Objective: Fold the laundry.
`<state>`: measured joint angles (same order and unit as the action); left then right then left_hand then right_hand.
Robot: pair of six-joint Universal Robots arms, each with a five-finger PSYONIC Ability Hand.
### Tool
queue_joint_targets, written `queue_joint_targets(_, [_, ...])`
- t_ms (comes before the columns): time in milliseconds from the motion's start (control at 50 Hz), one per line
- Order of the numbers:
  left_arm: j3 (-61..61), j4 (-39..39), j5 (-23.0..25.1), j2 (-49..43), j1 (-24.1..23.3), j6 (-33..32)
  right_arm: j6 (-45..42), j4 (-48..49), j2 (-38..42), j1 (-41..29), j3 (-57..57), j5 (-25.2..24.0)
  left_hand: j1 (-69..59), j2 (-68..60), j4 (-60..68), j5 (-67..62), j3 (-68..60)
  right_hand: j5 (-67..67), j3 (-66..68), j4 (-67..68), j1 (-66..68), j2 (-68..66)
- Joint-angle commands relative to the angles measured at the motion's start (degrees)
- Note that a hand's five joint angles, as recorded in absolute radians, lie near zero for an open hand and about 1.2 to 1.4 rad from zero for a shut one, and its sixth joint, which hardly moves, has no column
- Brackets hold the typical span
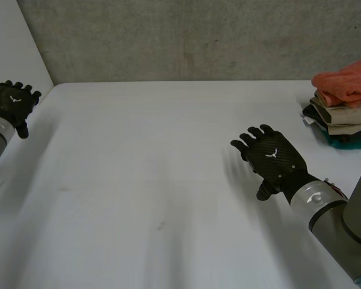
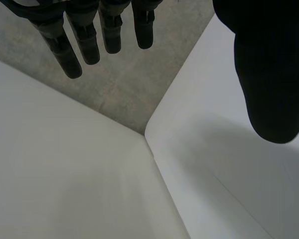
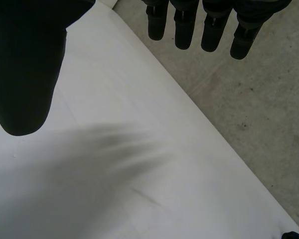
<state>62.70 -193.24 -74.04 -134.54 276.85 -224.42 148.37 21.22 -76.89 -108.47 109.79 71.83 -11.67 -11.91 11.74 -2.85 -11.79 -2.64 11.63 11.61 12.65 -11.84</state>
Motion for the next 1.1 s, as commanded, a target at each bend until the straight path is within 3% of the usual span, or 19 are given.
queue_joint_targets(20, [1.6, 14.9, -7.9, 5.9, 0.8, 2.5, 0.9, -2.0, 0.1, 0.0, -0.5, 0.4, 1.7, 1.9, -1.7, 2.9, 1.8, 2.6, -1.6, -1.6, -2.6, 1.8])
queue_joint_targets(120, [6.2, 26.1, -10.1, 11.1, 2.9, 5.4, 1.1, -2.4, 0.1, -0.1, -0.5, 0.2, 1.7, 1.9, -1.7, 2.9, 1.8, 2.6, -1.6, -1.6, -2.6, 1.8])
queue_joint_targets(220, [15.3, 27.5, -7.6, 17.4, 5.1, 9.4, 1.0, -2.5, 0.6, -0.5, -0.5, 0.2, 1.7, 1.9, -1.7, 2.9, 1.8, 2.6, -1.6, -1.6, -2.6, 1.8])
queue_joint_targets(300, [23.8, 24.2, -6.0, 22.6, 6.8, 10.3, 0.8, -2.7, 1.0, -1.0, -0.5, 0.2, 1.7, 1.9, -1.7, 2.9, 1.8, 2.6, -1.6, -1.6, -2.6, 1.8])
queue_joint_targets(480, [42.6, 7.7, -1.8, 32.9, 11.3, 9.5, 1.0, -2.8, 0.8, -0.6, -0.5, 0.0, 1.7, 1.9, -1.7, 2.9, 1.8, 2.6, -1.6, -1.6, -2.6, 1.8])
queue_joint_targets(580, [46.1, -1.3, -0.8, 34.5, 14.5, 9.8, 1.0, -3.0, 0.6, -0.4, -0.5, -0.5, 1.7, 1.9, -1.7, 2.9, 1.8, 2.6, -1.6, -1.6, -2.6, 1.8])
queue_joint_targets(680, [46.1, -3.5, 1.4, 33.6, 14.8, 11.4, 1.0, -3.5, 0.5, -0.5, -0.6, -0.5, 1.7, 1.9, -1.7, 2.9, 1.8, 2.6, -1.6, -1.6, -2.6, 1.8])
queue_joint_targets(840, [43.7, -3.5, 0.9, 32.2, 10.4, 17.8, 2.0, -3.9, -0.8, 0.5, -1.0, -0.3, 1.7, 1.9, -1.7, 2.9, 1.8, 2.6, -1.6, -1.6, -2.6, 1.8])
queue_joint_targets(1000, [40.0, -8.4, -0.4, 32.9, 4.5, 28.9, 8.0, -5.6, -2.9, 1.9, -3.6, 0.0, 1.7, 1.9, -1.7, 2.9, 1.8, 2.6, -1.6, -1.6, -2.6, 1.8])
queue_joint_targets(1100, [34.9, -3.4, -6.0, 38.3, -6.3, 29.5, 14.0, -9.6, -5.6, 2.9, -8.9, 0.9, 1.7, 1.9, -1.7, 2.9, 1.8, 2.6, -1.6, -1.6, -2.6, 1.8])
